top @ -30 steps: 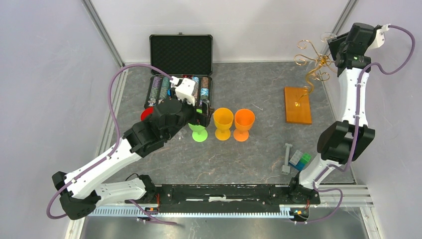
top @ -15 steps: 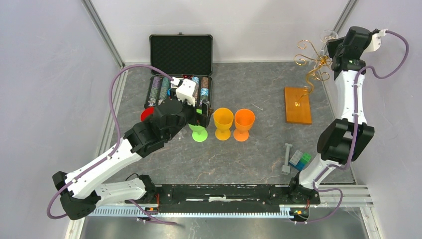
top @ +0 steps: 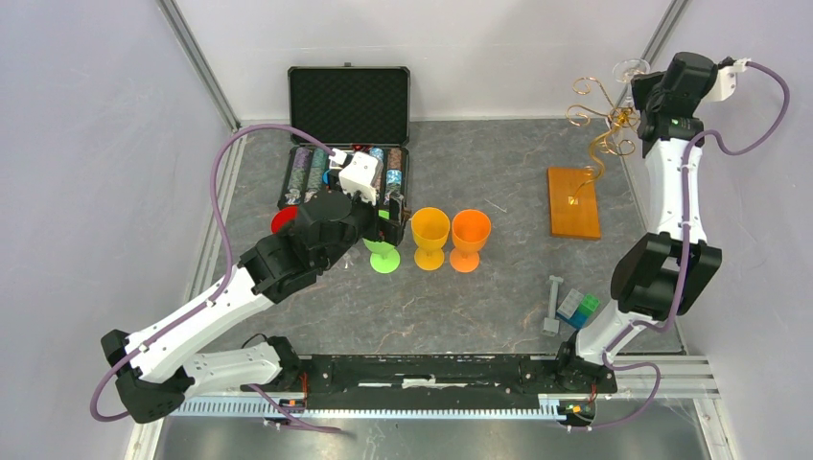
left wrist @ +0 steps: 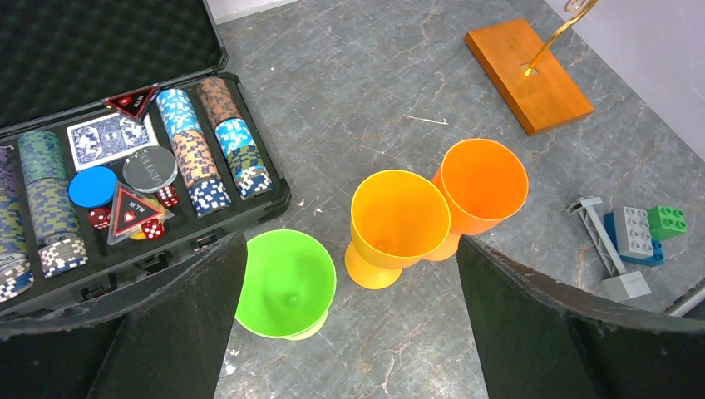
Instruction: Take the wine glass off the wine glass rack
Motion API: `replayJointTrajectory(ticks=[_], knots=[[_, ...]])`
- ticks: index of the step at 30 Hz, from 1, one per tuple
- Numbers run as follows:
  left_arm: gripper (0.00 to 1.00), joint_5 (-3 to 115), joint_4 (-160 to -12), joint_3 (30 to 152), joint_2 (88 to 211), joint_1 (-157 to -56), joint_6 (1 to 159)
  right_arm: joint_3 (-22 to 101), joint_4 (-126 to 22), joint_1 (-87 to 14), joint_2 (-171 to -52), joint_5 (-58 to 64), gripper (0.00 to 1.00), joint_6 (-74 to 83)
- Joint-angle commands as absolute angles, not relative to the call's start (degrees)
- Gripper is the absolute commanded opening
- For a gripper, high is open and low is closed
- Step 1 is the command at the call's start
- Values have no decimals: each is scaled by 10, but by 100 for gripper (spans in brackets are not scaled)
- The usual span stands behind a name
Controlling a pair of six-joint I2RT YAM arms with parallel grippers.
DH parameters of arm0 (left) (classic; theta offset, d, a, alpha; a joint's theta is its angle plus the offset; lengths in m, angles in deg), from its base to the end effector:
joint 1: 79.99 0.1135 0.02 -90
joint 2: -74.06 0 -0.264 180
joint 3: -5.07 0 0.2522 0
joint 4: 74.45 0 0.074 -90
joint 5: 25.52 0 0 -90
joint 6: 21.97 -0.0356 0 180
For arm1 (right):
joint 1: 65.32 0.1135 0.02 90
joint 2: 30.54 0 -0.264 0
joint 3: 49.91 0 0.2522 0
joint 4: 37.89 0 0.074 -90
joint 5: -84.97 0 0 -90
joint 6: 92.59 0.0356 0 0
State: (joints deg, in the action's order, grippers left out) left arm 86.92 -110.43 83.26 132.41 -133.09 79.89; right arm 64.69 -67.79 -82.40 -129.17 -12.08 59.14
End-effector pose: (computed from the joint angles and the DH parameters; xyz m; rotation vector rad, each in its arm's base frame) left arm 0.1438 -0.1689 0.3941 0.3896 1.8111 -0.4330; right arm 0.3889 -0.1241 0.4176 1.2312 1.3595 0.4400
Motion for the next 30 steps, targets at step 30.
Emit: replayJointTrajectory(ticks=[30], knots=[[100, 867, -1083, 828, 1320, -1329, 780, 513, -529, -798, -1141, -168, 0, 549]])
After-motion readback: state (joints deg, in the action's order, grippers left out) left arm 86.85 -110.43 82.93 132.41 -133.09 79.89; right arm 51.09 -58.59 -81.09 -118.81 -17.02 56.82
